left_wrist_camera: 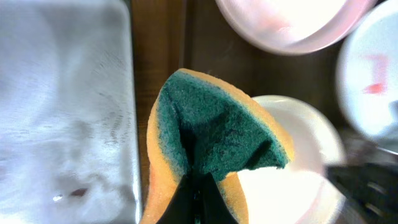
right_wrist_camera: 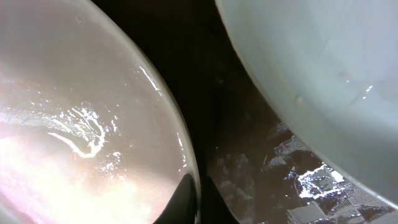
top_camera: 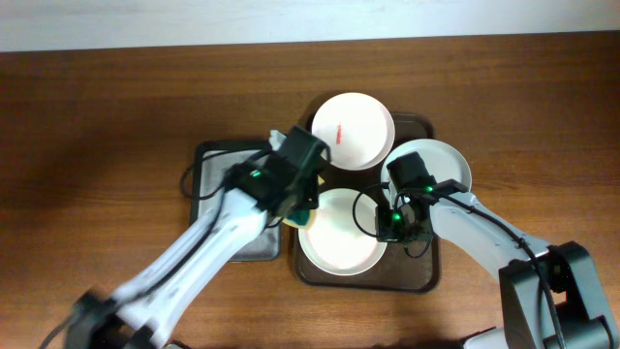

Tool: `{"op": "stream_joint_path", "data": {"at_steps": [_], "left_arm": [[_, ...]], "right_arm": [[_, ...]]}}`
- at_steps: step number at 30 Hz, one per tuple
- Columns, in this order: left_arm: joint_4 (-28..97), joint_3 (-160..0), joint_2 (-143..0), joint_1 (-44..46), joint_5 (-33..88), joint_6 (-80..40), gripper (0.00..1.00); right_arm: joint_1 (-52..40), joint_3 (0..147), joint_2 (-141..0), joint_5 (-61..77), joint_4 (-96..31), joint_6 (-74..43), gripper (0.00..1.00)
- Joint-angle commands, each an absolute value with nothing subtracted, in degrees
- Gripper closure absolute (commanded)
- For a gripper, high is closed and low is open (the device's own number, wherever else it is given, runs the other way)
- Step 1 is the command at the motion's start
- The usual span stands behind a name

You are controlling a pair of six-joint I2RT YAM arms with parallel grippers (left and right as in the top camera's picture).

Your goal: Clean dirty plates on tray and stack at the side

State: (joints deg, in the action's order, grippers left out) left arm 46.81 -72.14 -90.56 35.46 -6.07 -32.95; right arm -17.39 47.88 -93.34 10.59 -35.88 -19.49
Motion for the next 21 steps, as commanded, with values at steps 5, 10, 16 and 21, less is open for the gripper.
{"op": "stream_joint_path", "data": {"at_steps": [5, 10, 16, 21], "left_arm": [[53.65, -64.66, -80.62, 19.18, -11.42, -29.61, 1.00], [33.85, -50.24, -83.59, 12.95, 0.49, -19.57, 0.84], [38.68, -55.90, -79.94, 12.47, 6.28, -19.59, 0.09], [43.31, -57.87, -72.53, 12.47, 6.26, -19.59, 0.00]], "right_arm": [[-17.28, 46.94, -94.45, 10.66, -36.71, -18.87, 0.96], [-17.23, 46.94, -94.45, 10.98, -36.29, -18.85, 0.96], [-17.23, 50.94, -87.85, 9.34, -39.03, -18.81, 0.96], [-17.30, 52.47, -73.08, -3.84, -42.48, -18.83, 0.96]]}}
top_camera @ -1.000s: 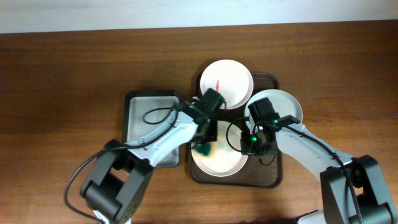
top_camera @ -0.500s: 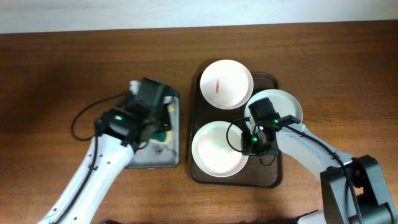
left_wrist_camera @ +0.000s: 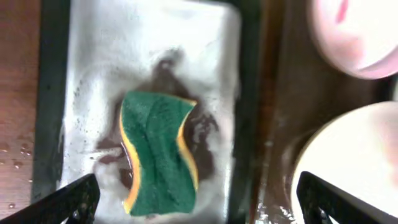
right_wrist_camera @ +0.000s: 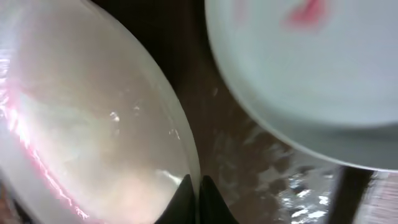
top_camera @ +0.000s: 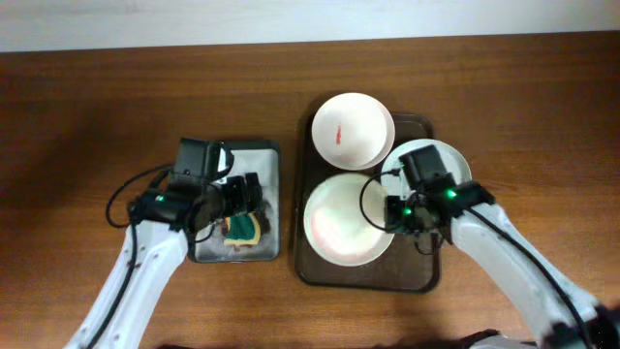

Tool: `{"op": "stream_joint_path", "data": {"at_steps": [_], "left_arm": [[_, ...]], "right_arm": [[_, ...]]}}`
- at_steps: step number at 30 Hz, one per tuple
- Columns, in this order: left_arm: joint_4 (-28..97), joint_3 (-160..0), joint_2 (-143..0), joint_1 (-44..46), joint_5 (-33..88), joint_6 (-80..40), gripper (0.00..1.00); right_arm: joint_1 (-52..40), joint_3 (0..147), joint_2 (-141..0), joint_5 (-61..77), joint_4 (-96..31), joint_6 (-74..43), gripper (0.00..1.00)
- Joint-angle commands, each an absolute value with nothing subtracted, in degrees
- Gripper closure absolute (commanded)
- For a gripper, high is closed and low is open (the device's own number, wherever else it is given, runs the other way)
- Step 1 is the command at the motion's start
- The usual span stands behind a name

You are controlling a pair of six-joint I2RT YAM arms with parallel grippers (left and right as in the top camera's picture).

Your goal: Clean dirty plates on tray and stack at the side

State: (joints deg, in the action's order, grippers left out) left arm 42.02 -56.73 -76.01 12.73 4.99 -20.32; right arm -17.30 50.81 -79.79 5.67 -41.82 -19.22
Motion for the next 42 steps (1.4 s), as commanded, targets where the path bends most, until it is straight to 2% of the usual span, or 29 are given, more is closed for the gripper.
{"op": "stream_joint_path", "data": {"at_steps": [1, 8, 11, 17, 21, 30, 42], "left_arm": [[43.79, -57.87, -71.92, 12.47, 6.24, -19.59, 0.01], [43.83, -57.87, -71.88, 12.47, 6.26, -19.62, 0.01], [43.83, -57.87, -71.88, 12.47, 6.26, -19.59, 0.01], [43.83, -57.87, -71.88, 12.47, 6.26, -19.62, 0.00], [43.83, -57.87, -71.88, 12.47, 6.26, -19.62, 0.01], [43.83, -57.87, -71.88, 12.47, 6.26, -19.62, 0.01], [43.83, -57.87, -71.88, 12.47, 6.26, -19.59, 0.01]], "right_arm": [[-17.30, 52.47, -70.50, -6.72, -42.81, -18.79, 0.96], [-19.27, 52.47, -63.99, -18.68, -43.75, -17.12, 0.96], [-27.29, 52.47, -64.01, -30.24, -43.72, -16.82, 0.96], [-50.22, 52.47, -64.01, -61.89, -43.62, -15.53, 0.96], [-58.59, 52.47, -64.01, -72.23, -43.53, -13.28, 0.96], [-61.65, 52.47, -64.01, -74.65, -43.48, -5.87, 0.96], [-61.65, 52.47, -64.01, -77.21, -43.48, -5.76, 0.96]]}}
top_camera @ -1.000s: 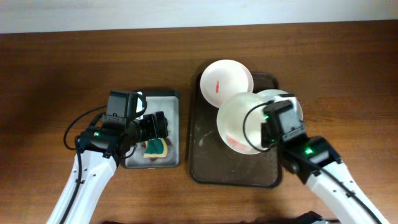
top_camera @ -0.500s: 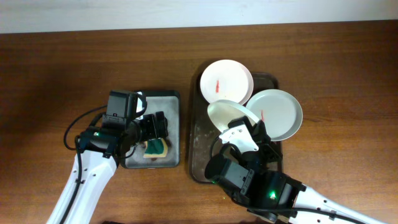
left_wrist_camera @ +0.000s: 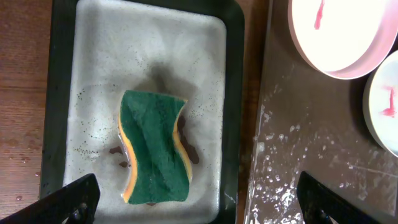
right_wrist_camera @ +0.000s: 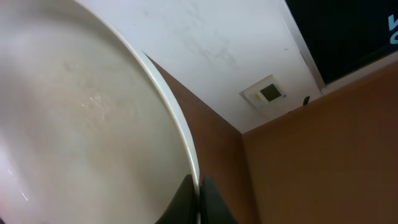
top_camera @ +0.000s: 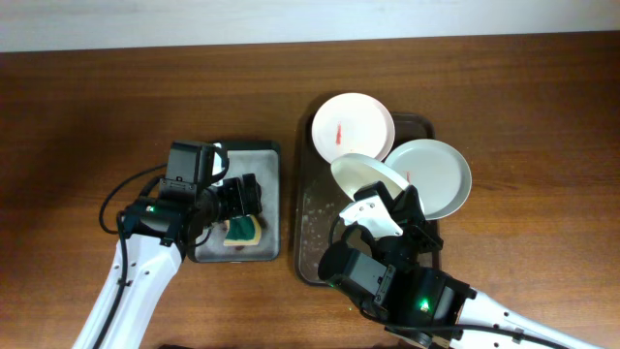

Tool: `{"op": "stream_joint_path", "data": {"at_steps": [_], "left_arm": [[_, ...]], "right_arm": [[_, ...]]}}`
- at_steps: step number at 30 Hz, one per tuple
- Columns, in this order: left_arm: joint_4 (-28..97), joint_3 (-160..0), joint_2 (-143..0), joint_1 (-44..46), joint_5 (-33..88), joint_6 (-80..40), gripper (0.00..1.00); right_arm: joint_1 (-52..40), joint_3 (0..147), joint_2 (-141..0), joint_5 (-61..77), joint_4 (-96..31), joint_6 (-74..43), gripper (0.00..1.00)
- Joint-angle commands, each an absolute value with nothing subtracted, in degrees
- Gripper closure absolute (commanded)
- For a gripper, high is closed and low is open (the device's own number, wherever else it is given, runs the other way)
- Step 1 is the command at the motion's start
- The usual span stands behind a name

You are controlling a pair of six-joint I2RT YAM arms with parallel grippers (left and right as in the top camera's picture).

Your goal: Clean dirty plates on tray and stack at the side

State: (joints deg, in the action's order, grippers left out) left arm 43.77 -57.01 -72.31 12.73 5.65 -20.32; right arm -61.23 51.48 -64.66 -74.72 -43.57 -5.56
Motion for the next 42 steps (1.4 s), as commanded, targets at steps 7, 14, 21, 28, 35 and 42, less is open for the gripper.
{"op": "stream_joint_path", "data": {"at_steps": [7, 14, 21, 28, 35, 42], "left_arm": [[43.83, -57.87, -71.88, 12.47, 6.26, -19.62, 0.01], [43.83, -57.87, -71.88, 12.58, 6.26, -19.62, 0.01], [43.83, -57.87, -71.88, 12.58, 6.26, -19.62, 0.01], [43.83, -57.87, -71.88, 12.58, 6.26, -19.62, 0.01], [43.83, -57.87, -71.88, 12.58, 6.24, -19.62, 0.01], [43.83, -57.87, -71.88, 12.58, 6.26, -19.62, 0.01]], "right_arm": [[-61.65, 52.47, -64.01, -77.21, -43.48, -5.76, 0.96], [-61.43, 52.45, -64.01, -73.12, -40.77, -2.96, 0.96], [-61.23, 52.42, -64.20, -70.59, -33.58, 2.98, 0.96], [-60.31, 52.40, -64.27, -69.67, -34.74, -3.73, 0.96], [-39.09, 53.39, -62.85, -29.98, -39.09, -23.00, 0.96], [18.46, 56.23, -64.51, 16.84, -39.13, -23.05, 0.96]]}}
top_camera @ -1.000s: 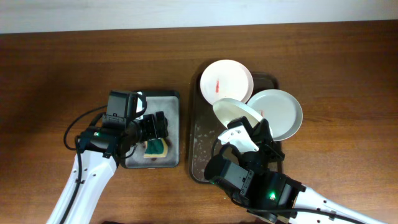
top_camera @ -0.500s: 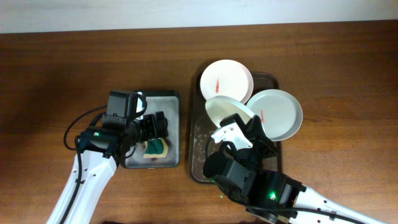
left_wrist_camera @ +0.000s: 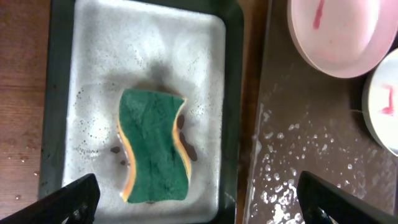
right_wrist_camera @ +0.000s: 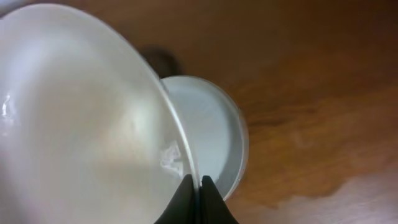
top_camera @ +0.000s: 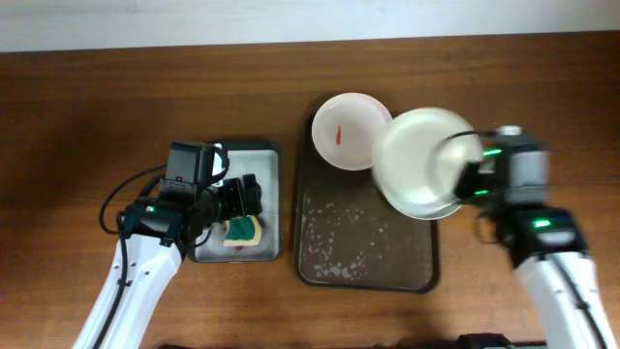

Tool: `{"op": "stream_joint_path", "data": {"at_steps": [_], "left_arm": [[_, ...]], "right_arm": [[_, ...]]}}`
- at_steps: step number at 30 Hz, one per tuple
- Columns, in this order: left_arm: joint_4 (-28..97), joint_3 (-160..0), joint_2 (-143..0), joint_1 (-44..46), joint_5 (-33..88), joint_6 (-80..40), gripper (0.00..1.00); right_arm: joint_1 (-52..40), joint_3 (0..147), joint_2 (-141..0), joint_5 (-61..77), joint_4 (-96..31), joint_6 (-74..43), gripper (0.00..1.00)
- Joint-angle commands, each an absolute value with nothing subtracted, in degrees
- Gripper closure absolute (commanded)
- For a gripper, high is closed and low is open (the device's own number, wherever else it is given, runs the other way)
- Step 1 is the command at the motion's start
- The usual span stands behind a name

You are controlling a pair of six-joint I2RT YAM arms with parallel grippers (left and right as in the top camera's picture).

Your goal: Clean dirty plates on tray and stack at the side

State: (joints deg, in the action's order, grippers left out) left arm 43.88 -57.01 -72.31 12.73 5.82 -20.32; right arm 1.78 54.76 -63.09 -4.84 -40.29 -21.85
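Observation:
My right gripper [right_wrist_camera: 194, 183] is shut on the rim of a clean white plate [top_camera: 418, 160]. It holds the plate tilted over another white plate [right_wrist_camera: 214, 134] at the right edge of the dark tray [top_camera: 363, 254]. A plate with a red smear [top_camera: 347, 129] lies at the tray's back. My left gripper [left_wrist_camera: 199, 205] hangs open above the green and yellow sponge [left_wrist_camera: 152, 146]. The sponge lies in the foamy small tray [top_camera: 266, 155].
Water drops and suds cover the bare floor of the dark tray [left_wrist_camera: 298, 155]. Brown wooden table [top_camera: 116, 97] lies all around, with a pale wall strip along its far edge. The left arm's cables [top_camera: 131, 199] loop to the left of the small tray.
My right gripper held the white plate lifted over the middle of the dark tray. Now it holds the plate further right and back, over the plate at the tray's right edge. The left arm is unchanged.
First my left gripper was shut on the sponge by the front plate, with the right gripper on that plate's rim. Then the sponge lay in the foamy tray under the open left gripper. After that the plate was lifted off the tray, and now it is over the right-hand plate.

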Motion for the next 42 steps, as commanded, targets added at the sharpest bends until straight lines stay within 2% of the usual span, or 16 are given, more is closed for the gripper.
{"op": "stream_joint_path", "data": {"at_steps": [1, 4, 8, 11, 12, 14, 17, 19, 24, 28, 29, 31, 32, 33, 34, 42], "left_arm": [[43.83, -57.87, -71.88, 12.58, 6.26, -19.62, 0.01], [43.83, -57.87, -71.88, 12.58, 6.26, -19.62, 0.00], [43.83, -57.87, -71.88, 12.58, 6.26, -19.62, 0.01], [43.83, -57.87, -71.88, 12.58, 6.26, -19.62, 0.01], [43.83, -57.87, -71.88, 12.58, 6.26, -19.62, 0.01], [43.83, -57.87, -71.88, 12.58, 6.26, -19.62, 0.01], [43.83, -57.87, -71.88, 12.58, 6.24, -19.62, 0.01], [43.83, -57.87, -71.88, 12.58, 6.26, -19.62, 0.01], [43.83, -57.87, -71.88, 12.58, 6.26, -19.62, 0.01], [43.83, -57.87, -71.88, 12.58, 6.26, -19.62, 0.01], [43.83, -57.87, -71.88, 12.58, 6.26, -19.62, 0.01], [43.83, -57.87, -71.88, 12.58, 6.26, -19.62, 0.01], [43.83, -57.87, -71.88, 12.58, 6.26, -19.62, 0.01], [43.83, -57.87, -71.88, 12.58, 6.26, -19.62, 0.01], [43.83, -57.87, -71.88, 12.58, 6.26, -19.62, 0.01], [43.83, -57.87, -71.88, 12.58, 6.26, -19.62, 0.01]], "right_arm": [[25.32, 56.23, -66.52, 18.94, -38.04, -23.07, 0.96], [39.53, 56.23, -75.57, 18.65, -33.39, -24.80, 0.96], [45.89, 56.23, -87.85, 17.47, -27.51, -26.02, 0.96], [46.22, 56.21, -94.41, 13.41, -28.10, -25.34, 0.96], [45.93, 56.21, -95.07, 13.08, -28.10, -24.75, 0.91], [45.19, 56.60, -94.30, 14.15, -27.81, -23.94, 0.26], [42.85, 58.76, -91.53, 25.36, -27.20, -18.48, 0.30], [36.95, 59.33, -89.32, 29.06, -28.32, -12.62, 0.32], [15.73, 59.16, -91.74, 3.86, -30.94, -6.85, 0.42], [9.32, 59.16, -96.57, -7.97, -28.08, -5.96, 0.44], [9.32, 59.16, -97.56, -7.60, -27.64, -5.96, 0.53], [9.39, 59.16, -99.98, -7.31, -27.88, -5.98, 0.58], [9.39, 59.16, -100.90, -6.15, -28.67, -5.98, 0.70], [9.39, 59.22, -100.75, -4.54, -29.21, -6.00, 0.88], [9.39, 59.51, -99.92, -3.46, -29.89, -6.00, 0.96], [7.38, 63.02, -83.92, 7.79, -47.88, -8.60, 0.96]]}}
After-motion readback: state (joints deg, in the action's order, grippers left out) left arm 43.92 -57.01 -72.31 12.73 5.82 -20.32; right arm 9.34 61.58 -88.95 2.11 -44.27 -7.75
